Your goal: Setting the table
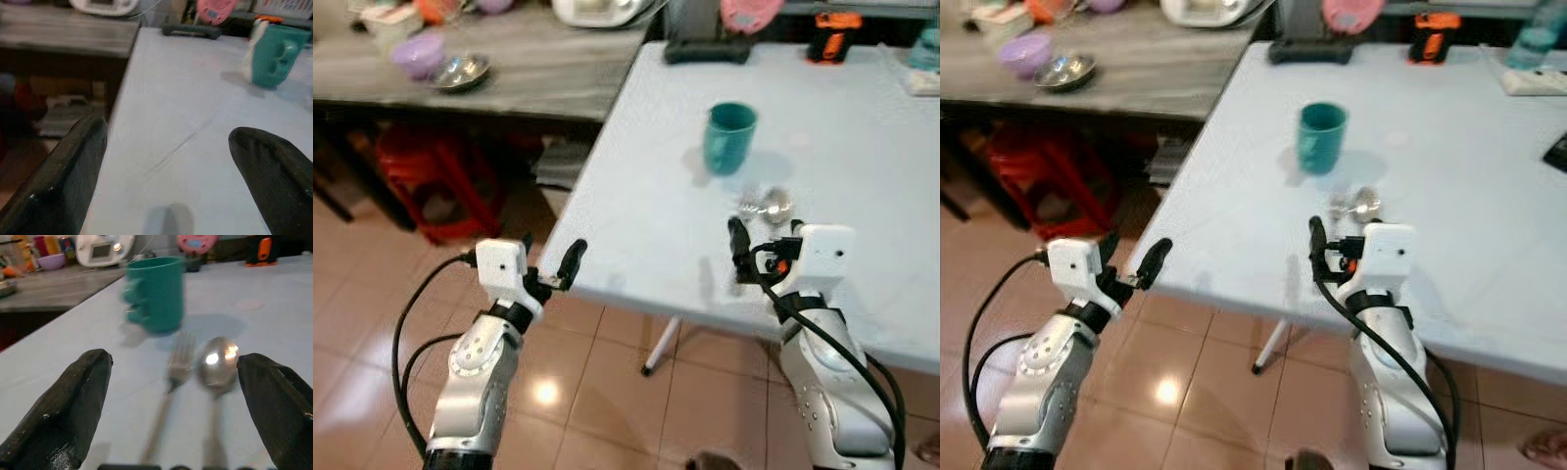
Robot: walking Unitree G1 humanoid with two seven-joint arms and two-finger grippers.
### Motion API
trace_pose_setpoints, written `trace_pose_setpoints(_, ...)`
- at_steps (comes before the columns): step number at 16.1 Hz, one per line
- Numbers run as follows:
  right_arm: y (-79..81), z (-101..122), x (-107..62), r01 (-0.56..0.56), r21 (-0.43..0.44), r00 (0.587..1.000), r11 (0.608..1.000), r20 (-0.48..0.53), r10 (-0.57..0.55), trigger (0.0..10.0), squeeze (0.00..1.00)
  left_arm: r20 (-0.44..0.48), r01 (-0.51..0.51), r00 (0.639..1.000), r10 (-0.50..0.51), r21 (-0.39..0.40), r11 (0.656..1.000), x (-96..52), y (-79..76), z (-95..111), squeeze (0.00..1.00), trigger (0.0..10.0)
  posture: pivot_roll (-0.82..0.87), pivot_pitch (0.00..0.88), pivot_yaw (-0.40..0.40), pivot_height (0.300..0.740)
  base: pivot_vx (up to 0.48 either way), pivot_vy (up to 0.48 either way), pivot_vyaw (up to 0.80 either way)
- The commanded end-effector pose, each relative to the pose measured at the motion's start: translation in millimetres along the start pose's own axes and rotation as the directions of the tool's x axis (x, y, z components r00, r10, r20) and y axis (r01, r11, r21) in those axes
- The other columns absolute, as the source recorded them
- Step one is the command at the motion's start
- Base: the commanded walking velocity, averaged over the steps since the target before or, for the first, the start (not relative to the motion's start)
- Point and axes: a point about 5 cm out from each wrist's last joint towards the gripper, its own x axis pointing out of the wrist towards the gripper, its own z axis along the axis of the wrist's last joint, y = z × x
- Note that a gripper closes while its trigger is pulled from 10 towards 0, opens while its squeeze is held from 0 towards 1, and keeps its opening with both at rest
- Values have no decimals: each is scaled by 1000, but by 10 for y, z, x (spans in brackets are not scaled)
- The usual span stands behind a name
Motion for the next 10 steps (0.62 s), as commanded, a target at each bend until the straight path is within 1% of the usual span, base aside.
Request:
trace_pose_setpoints(1, -11, 32, -12, 4, 6, 1000, 1000, 15, -5, 10000, 0, -11, 14, 1000, -14, 0, 1000, -20, -7, -12, 0, 10000, -101, 138, 95, 740, 289, 0, 0)
trace_pose_setpoints(4, -15, 14, -10, 11, 1, 1000, 1000, 6, -11, 10000, 0, -13, 16, 1000, -16, -16, 1000, -20, -22, -21, 0, 10000, -101, 138, 95, 740, 0, 0, 0)
trace_pose_setpoints(6, -4, -11, -12, 7, 3, 1000, 1000, -8, -7, 10000, 0, -19, 29, 999, -29, -9, 1000, -40, -36, -38, 0, 10000, -101, 138, 95, 740, 0, 0, 0)
trace_pose_setpoints(7, 12, -19, -12, 0, 5, 1000, 1000, -14, 0, 10000, 0, -18, 53, 998, -53, -15, 998, -57, -47, -45, 0, 10000, -101, 138, 95, 740, 0, 0, 0)
trace_pose_setpoints(8, 30, -31, -4, -3, 10, 1000, 1000, -24, 4, 10000, 0, -20, 139, 990, -141, -55, 989, -100, -104, -50, 0, 10000, -101, 138, 95, 740, 0, 0, 0)
trace_pose_setpoints(10, 46, -53, 3, -6, 3, 999, 1000, -42, 6, 10000, 0, -25, 275, 960, -278, -83, 958, -176, -211, -40, 0, 10000, -93, 137, 90, 740, 0, 0, 0)
